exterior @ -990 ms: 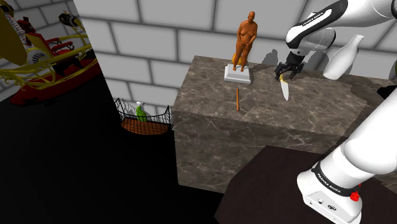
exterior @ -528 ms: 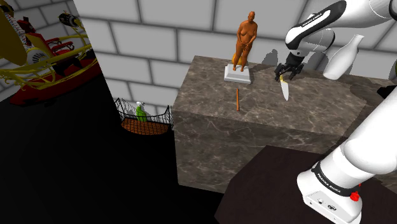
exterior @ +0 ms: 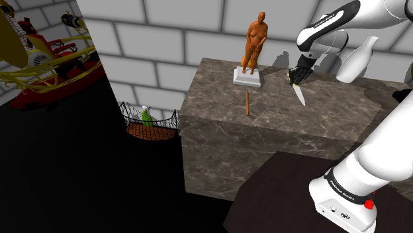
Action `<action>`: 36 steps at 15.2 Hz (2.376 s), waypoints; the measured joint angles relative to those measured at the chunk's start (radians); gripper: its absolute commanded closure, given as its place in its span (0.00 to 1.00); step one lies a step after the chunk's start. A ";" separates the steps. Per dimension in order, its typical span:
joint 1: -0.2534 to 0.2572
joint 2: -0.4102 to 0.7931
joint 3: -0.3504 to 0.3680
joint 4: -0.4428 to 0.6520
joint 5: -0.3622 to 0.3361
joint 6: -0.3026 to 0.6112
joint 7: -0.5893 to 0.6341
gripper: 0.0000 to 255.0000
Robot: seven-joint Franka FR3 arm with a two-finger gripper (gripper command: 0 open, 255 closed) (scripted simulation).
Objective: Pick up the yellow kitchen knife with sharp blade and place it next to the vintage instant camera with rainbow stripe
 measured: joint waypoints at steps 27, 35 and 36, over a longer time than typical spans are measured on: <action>0.011 -0.162 -0.001 0.159 -0.123 -0.294 0.094 1.00; 0.013 -0.187 0.004 0.243 -0.137 -0.399 0.106 1.00; 0.013 -0.189 0.004 0.254 -0.138 -0.412 0.106 1.00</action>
